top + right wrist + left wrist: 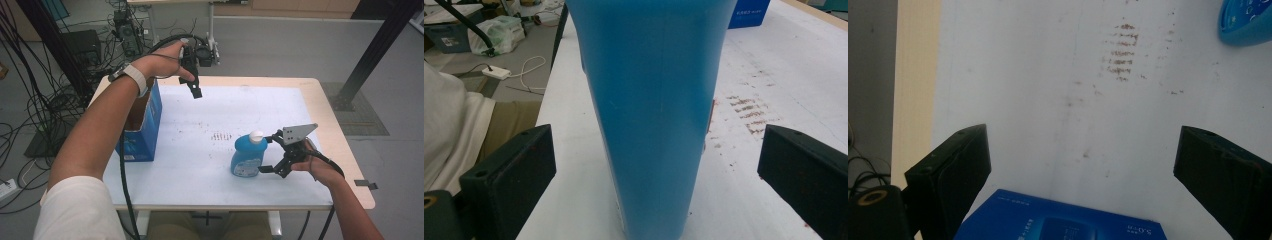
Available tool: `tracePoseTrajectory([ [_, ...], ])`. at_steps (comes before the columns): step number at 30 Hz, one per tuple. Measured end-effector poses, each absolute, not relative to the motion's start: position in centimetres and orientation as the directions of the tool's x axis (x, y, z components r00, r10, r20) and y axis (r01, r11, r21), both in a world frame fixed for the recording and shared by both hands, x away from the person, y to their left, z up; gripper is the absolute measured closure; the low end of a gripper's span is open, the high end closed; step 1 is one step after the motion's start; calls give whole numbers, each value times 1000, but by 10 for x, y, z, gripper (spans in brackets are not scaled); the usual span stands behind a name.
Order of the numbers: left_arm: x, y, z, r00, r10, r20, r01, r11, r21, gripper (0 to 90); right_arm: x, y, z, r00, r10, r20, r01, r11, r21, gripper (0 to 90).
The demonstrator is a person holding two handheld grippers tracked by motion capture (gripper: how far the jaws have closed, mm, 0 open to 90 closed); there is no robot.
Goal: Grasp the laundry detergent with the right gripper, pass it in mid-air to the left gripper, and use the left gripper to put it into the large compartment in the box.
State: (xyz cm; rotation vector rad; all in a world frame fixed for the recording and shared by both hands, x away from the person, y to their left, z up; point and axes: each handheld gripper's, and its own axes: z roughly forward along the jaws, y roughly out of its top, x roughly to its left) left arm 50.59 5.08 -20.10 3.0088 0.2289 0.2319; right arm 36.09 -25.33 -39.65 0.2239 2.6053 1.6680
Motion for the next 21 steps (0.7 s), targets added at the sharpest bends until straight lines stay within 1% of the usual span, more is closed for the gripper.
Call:
tracePoseTrajectory([
  [21,506,51,-201,977,159,144,141,-982,126,86,361,-253,-397,-988,144,47,103,408,907,19],
])
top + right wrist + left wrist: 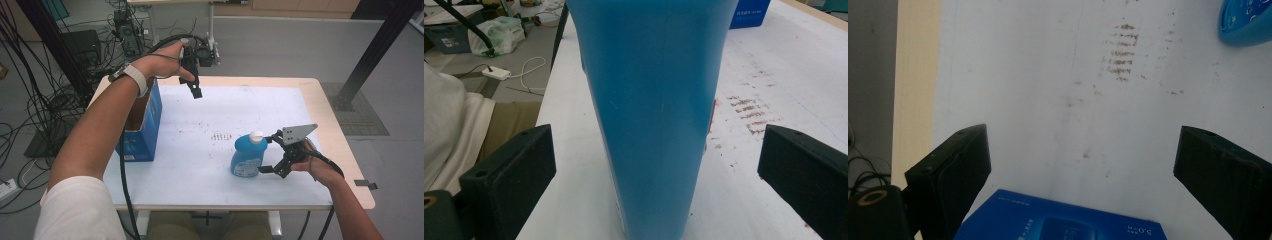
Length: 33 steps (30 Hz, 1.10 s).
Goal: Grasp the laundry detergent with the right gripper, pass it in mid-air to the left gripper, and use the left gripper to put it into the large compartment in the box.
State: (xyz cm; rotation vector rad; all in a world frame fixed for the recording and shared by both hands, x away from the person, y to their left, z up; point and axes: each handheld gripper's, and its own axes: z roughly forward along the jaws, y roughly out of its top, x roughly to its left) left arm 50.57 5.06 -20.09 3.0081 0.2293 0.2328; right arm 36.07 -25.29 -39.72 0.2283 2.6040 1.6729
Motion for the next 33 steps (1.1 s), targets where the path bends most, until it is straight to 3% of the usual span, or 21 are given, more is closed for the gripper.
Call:
tracePoseTrajectory([
  [33,505,55,-201,976,165,144,147,-981,127,86,360,-238,-402,-990,133,37,88,408,909,34],
])
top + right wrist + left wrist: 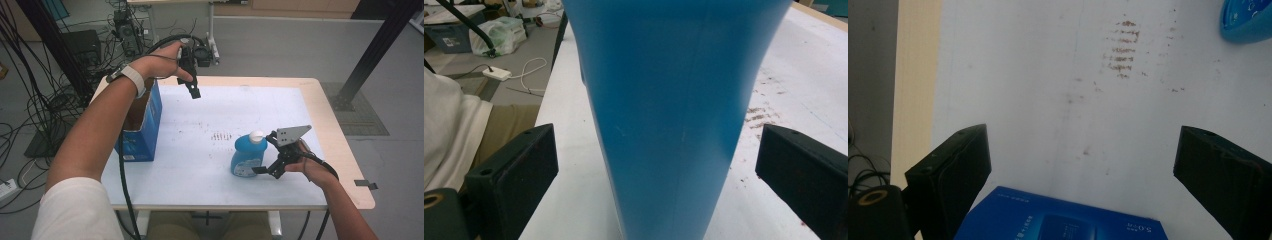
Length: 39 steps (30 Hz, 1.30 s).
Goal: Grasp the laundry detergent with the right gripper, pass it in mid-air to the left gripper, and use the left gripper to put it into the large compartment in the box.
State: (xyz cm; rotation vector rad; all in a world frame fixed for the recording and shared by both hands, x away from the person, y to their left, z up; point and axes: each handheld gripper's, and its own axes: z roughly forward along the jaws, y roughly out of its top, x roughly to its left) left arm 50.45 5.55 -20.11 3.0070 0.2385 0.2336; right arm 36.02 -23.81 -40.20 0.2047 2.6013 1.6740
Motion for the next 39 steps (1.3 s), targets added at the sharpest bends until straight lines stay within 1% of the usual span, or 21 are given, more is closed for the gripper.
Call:
tracePoseTrajectory([
  [24,504,56,-201,976,166,144,148,-981,124,87,362,-226,-408,-990,138,24,76,384,920,77],
  [39,503,57,-201,975,169,145,151,-980,127,86,362,-222,-410,-990,137,20,70,368,927,130],
])
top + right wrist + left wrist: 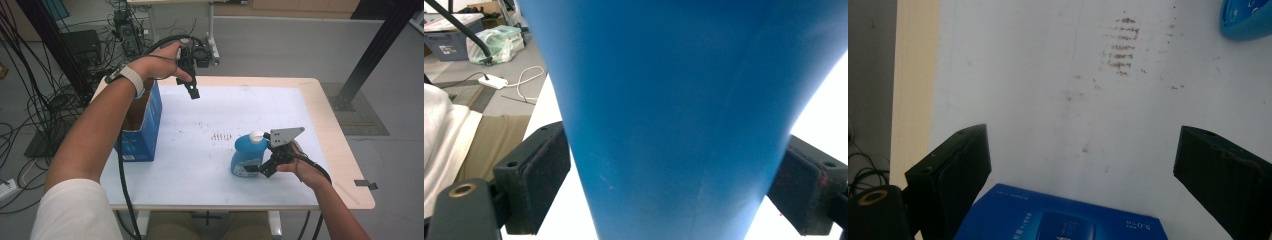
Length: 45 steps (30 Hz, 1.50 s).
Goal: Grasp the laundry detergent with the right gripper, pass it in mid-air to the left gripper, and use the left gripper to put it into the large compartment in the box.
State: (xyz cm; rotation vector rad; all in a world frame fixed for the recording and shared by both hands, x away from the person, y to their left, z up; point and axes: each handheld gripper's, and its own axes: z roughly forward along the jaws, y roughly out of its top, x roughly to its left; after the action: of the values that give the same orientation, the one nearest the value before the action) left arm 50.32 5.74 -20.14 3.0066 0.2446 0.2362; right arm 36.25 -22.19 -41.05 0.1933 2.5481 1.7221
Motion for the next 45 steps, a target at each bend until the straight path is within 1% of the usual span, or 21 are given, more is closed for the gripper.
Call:
tracePoseTrajectory([
  [3,503,58,-202,975,170,146,152,-980,126,86,363,-222,-412,-990,137,22,71,359,931,153],
  [11,503,58,-202,975,169,145,152,-981,123,86,363,-222,-414,-990,138,24,72,356,932,177],
  [17,503,57,-202,975,169,144,152,-981,122,87,363,-221,-413,-991,130,21,65,343,937,226],
  [27,503,57,-202,975,169,143,152,-981,122,86,364,-222,-415,-992,128,19,62,342,938,260],
  [30,504,57,-203,975,167,143,151,-981,120,86,364,-222,-415,-992,125,13,55,342,938,290],
  [34,504,57,-203,975,169,143,152,-981,119,87,364,-221,-414,-993,122,13,54,340,939,305],
  [45,503,60,-205,975,176,137,159,-980,123,86,364,-220,-418,-994,105,15,50,332,942,408],
])
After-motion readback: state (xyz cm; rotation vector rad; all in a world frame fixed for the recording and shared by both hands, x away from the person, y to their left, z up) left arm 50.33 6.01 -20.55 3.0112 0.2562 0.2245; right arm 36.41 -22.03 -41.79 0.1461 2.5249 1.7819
